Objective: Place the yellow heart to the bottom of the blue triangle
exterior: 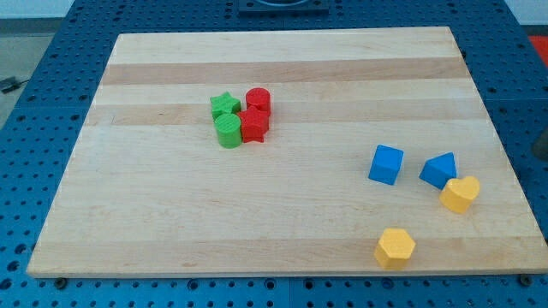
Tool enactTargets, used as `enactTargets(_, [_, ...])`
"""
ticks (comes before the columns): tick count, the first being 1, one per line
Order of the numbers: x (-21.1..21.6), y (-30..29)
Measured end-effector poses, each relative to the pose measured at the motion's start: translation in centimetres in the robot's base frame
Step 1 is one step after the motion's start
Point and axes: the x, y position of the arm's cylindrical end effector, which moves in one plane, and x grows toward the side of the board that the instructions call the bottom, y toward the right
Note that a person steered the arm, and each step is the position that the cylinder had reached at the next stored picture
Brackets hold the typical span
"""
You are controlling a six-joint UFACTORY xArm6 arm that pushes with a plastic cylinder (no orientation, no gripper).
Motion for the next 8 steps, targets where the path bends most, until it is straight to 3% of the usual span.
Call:
enactTargets(3, [1.4,-10.0])
enactTargets(5, [0.0,-14.4])
enactTargets(6, [-1.6,-13.7])
enactTargets(7, [-1.9,-7.4])
enactTargets(8, [0.6,-0.1])
